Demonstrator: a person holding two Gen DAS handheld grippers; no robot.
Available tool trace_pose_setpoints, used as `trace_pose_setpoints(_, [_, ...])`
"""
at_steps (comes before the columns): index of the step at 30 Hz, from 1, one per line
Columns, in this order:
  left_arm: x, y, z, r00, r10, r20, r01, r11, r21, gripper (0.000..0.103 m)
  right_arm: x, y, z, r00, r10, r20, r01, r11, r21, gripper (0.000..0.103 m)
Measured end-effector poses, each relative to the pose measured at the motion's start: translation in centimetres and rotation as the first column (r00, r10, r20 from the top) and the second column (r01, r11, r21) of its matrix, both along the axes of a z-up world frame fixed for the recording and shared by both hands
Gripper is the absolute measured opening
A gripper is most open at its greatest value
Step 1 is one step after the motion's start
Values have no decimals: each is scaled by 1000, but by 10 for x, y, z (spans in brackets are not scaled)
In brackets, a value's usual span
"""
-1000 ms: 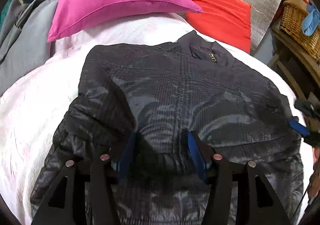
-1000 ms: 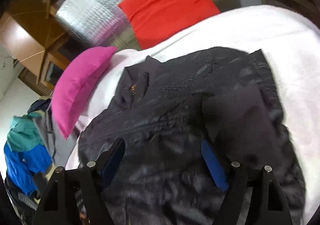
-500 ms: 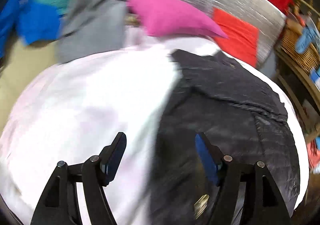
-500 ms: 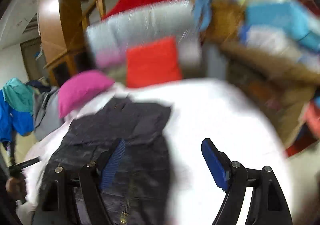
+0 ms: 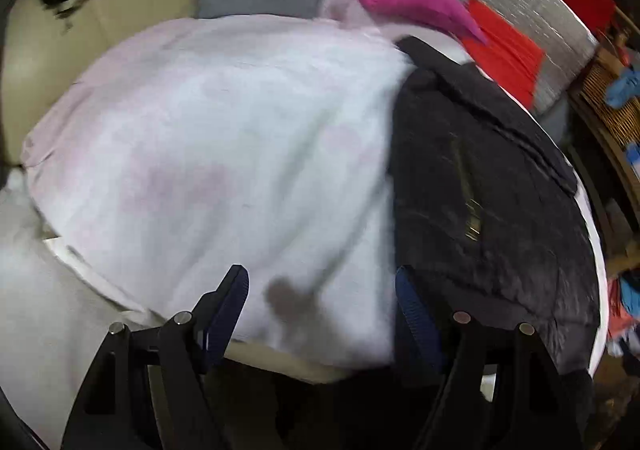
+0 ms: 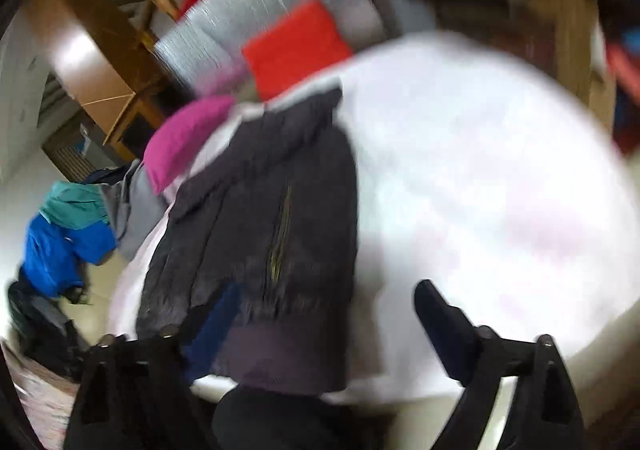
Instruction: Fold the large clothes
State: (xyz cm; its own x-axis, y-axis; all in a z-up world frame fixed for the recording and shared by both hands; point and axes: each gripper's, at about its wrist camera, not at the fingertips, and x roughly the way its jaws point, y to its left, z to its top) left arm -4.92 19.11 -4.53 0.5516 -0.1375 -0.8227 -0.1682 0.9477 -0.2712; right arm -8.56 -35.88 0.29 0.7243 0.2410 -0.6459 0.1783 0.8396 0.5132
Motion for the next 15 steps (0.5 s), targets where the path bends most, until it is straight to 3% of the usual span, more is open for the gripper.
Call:
trace_pose_setpoints(6, [11, -32, -1, 993, -117, -23, 117, 993, -6, 76, 27, 12, -44, 996, 56, -64, -50, 995, 90, 77])
trace_pose_setpoints(8, [16, -39, -4, 988, -149, -35, 148, 989, -20, 76, 31, 19, -51, 993, 75, -86, -68, 994, 83, 76])
trace_pose_setpoints(15, [28, -51, -19, 974, -201, -102, 196, 979, -58, 75, 44, 31, -65, 985, 106, -134, -96, 992, 81, 59])
